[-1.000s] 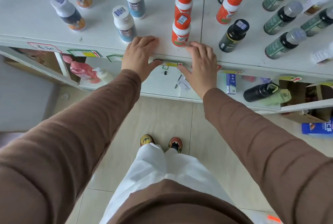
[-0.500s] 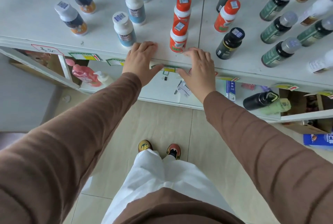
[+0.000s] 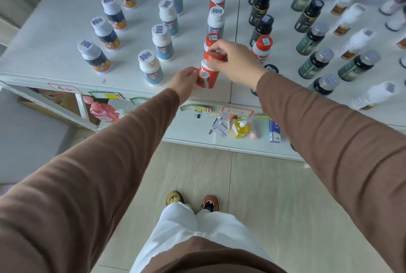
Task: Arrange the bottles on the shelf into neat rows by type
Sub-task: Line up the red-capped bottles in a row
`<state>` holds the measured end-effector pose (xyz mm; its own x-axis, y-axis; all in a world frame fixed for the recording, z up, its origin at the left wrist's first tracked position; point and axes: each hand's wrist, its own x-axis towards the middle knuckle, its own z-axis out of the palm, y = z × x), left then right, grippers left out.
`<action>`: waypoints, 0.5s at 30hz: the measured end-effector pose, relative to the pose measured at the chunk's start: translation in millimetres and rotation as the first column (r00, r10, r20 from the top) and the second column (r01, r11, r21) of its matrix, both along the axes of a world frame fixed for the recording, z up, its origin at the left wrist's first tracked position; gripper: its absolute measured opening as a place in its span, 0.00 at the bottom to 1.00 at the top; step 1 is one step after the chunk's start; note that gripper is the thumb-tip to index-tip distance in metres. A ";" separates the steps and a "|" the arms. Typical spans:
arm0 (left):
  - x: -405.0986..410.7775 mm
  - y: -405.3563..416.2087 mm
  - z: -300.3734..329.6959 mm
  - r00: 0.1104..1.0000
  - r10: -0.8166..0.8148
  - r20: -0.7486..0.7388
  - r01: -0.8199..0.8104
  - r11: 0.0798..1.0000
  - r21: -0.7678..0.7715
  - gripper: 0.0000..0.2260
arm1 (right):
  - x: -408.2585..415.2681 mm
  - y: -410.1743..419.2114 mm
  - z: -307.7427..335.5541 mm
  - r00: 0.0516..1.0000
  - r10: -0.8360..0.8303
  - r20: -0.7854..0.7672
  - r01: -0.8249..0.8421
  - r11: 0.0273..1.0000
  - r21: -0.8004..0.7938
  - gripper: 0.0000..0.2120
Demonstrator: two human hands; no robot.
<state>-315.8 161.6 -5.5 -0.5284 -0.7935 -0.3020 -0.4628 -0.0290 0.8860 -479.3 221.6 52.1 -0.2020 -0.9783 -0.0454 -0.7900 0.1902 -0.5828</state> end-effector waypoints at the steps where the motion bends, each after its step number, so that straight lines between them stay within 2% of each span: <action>1: 1.0 0.9 5.6 0.992 0.059 -0.114 -0.036 0.981 0.191 0.13 | -1.9 -1.6 5.1 0.993 -0.068 0.093 0.068 0.998 0.011 0.19; 3: 3.0 0.3 16.1 0.970 0.106 -0.220 0.017 0.870 0.493 0.19 | -4.7 -4.3 12.6 0.950 -0.179 0.255 0.172 0.984 0.049 0.22; 4: 3.8 0.2 20.0 0.964 0.103 -0.246 0.059 0.816 0.574 0.22 | -5.2 -4.7 15.8 0.931 -0.213 0.298 0.204 0.977 0.061 0.23; 6: 4.3 -0.7 21.9 0.958 0.094 -0.271 0.106 0.762 0.639 0.26 | -4.5 -2.8 21.1 0.909 -0.243 0.340 0.227 0.970 0.086 0.23; 10: 4.0 -0.7 23.3 0.958 0.075 -0.278 0.125 0.762 0.636 0.25 | -5.6 0.1 28.8 0.905 -0.210 0.369 0.183 0.977 0.107 0.20; 12: 5.7 0.4 23.2 0.953 0.079 -0.291 0.115 0.798 0.592 0.20 | -6.4 1.6 32.5 0.935 -0.137 0.326 0.112 0.989 0.096 0.19; 15: 6.7 1.0 19.7 0.959 0.007 -0.284 0.123 0.891 0.436 0.08 | -6.6 3.2 32.9 0.983 -0.024 0.181 0.012 0.998 0.066 0.18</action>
<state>-309.0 162.6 14.2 -0.6814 -0.5742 -0.4539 -0.2202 -0.4306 0.8753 -485.9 224.8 85.0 -0.2024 -0.9684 -0.1454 -0.6685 0.2452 -0.7021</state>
